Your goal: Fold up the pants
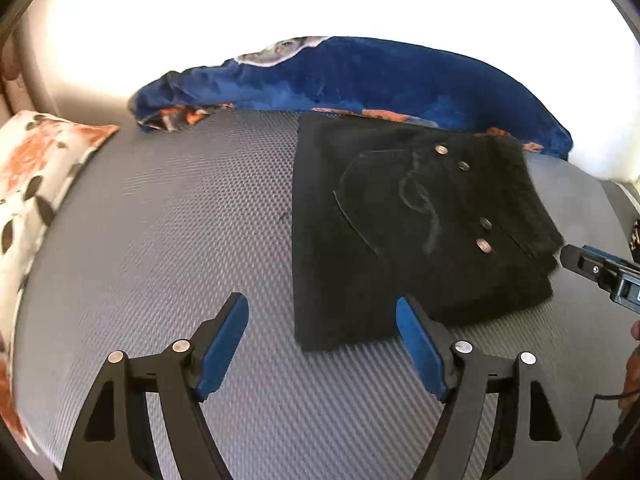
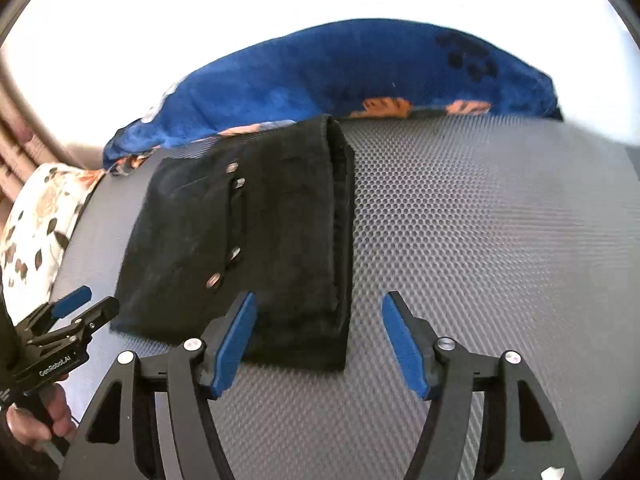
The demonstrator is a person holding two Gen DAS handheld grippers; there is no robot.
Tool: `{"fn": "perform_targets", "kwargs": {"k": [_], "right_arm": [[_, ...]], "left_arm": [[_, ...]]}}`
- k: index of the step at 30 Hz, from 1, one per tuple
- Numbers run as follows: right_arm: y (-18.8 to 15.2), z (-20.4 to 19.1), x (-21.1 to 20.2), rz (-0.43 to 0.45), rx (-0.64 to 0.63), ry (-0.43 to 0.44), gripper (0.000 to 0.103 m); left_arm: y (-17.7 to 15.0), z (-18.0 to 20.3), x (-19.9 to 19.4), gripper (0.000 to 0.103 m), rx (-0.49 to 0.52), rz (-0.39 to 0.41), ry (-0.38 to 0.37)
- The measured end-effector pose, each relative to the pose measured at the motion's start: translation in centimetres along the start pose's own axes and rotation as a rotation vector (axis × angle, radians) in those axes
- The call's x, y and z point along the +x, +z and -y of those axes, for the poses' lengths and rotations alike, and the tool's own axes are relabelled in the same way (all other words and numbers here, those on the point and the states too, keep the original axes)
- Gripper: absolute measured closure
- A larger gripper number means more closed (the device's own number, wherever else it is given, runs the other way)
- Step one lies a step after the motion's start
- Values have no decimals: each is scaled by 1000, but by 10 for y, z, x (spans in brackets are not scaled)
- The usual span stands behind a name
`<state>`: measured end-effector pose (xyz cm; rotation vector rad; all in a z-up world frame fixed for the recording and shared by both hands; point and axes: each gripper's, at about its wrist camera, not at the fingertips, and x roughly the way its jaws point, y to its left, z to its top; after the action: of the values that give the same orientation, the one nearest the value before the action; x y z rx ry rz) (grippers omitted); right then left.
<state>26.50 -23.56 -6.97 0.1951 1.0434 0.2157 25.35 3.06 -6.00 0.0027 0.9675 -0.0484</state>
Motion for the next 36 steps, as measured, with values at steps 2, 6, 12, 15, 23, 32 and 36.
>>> {"fn": "perform_targets", "kwargs": {"k": [2, 6, 12, 15, 23, 32, 36], "right_arm": [[-12, -9, -18, 29, -20, -17, 31], [-36, -31, -44, 71, -48, -41, 25], [-70, -52, -80, 132, -54, -68, 12], [-86, -61, -93, 148, -53, -83, 5], [-117, -83, -121, 207, -116, -131, 2], [-127, -91, -127, 200, -133, -132, 2], [-127, -91, -127, 195, -125, -127, 2]], "left_arm": [[-13, 4, -17, 25, 9, 19, 9], [-34, 11, -47, 25, 13, 45, 18], [-64, 11, -87, 24, -23, 96, 54], [-76, 9, -100, 24, -49, 107, 65], [-99, 11, -122, 24, -44, 130, 83], [-111, 13, -132, 24, -30, 149, 101], [-112, 16, -137, 24, -21, 166, 110]]}}
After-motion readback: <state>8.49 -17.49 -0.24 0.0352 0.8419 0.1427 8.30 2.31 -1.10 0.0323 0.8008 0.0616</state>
